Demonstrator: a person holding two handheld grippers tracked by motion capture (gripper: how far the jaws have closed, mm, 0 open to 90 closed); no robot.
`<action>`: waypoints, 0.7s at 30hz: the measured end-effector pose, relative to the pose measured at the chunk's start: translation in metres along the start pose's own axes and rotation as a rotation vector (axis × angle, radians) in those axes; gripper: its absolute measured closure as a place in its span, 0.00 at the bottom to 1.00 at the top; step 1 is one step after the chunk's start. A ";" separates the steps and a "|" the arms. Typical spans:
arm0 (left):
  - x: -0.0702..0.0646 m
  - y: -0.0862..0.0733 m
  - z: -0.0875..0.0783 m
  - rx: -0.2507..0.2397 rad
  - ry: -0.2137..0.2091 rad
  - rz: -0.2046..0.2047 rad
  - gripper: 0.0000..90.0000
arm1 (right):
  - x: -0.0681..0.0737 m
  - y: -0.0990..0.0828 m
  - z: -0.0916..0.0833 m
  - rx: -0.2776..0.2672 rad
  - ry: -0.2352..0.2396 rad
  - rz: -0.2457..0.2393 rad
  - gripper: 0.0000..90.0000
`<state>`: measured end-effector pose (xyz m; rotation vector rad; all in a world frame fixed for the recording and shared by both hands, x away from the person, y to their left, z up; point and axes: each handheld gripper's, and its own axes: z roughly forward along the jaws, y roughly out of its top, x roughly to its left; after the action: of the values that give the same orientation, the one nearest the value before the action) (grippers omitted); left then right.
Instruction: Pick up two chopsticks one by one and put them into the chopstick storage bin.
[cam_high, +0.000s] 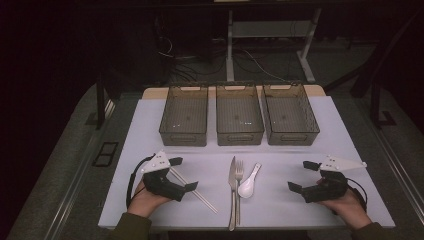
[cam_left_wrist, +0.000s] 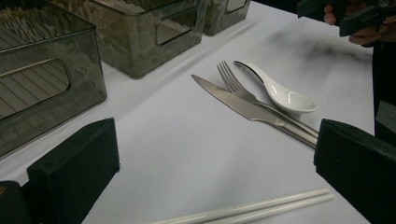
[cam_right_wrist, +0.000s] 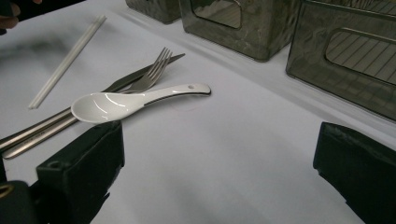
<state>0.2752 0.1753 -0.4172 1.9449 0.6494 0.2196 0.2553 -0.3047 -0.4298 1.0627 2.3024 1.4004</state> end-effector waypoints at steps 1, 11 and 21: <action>-0.001 0.000 0.000 0.000 0.002 0.000 0.00 | 0.000 0.000 0.000 -0.002 0.005 0.004 0.02; -0.002 0.002 -0.008 0.000 0.022 0.025 0.00 | 0.003 0.002 0.001 0.004 0.002 -0.010 0.02; 0.005 0.001 -0.016 0.037 -0.013 0.031 0.20 | 0.003 0.003 0.003 0.002 -0.005 -0.002 0.02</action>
<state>0.2731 0.1904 -0.4101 1.9918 0.6189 0.2151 0.2567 -0.2997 -0.4281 1.0630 2.3016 1.3932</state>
